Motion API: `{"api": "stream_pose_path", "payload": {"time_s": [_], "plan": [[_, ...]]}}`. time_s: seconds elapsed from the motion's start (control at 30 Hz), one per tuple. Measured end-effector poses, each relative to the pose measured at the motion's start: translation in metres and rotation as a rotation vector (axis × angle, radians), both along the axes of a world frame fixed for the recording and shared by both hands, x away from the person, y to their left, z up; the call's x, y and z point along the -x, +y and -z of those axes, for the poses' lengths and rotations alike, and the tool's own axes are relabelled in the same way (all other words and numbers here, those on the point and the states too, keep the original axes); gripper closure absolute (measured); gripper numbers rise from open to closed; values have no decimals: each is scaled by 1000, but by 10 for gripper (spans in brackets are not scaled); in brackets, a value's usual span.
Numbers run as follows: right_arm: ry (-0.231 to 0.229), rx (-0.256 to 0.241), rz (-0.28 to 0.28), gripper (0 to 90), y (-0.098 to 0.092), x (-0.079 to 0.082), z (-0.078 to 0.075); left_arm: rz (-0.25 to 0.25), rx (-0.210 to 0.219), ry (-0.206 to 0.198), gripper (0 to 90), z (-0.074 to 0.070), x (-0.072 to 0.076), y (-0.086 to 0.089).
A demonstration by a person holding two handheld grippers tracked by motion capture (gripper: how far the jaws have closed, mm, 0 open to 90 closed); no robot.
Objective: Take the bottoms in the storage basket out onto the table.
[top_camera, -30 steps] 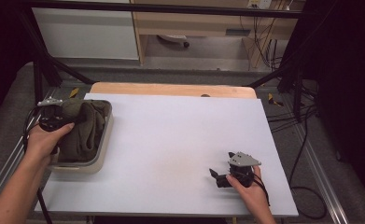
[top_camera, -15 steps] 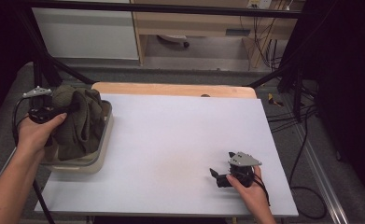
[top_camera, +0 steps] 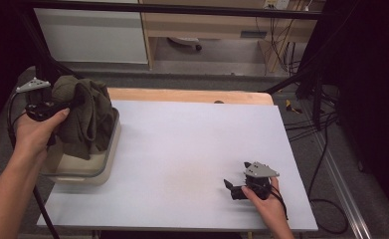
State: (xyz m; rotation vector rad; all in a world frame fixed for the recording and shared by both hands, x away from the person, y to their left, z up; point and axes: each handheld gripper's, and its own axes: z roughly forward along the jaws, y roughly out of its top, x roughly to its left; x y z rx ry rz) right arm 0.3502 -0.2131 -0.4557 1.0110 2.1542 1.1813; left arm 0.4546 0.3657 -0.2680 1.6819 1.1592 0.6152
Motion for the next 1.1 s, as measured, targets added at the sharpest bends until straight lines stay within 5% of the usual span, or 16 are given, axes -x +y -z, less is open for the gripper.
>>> {"api": "stream_pose_path", "payload": {"time_s": [0.43, 1.1], "plan": [[-5, 0, 4, 32, 0, 0, -1, 28, 54, -67, 769, -38, 0, -15], [-9, -3, 7, 32, -1, 0, -2, 102, 35, -125, 768, -78, -4, -61]]}}
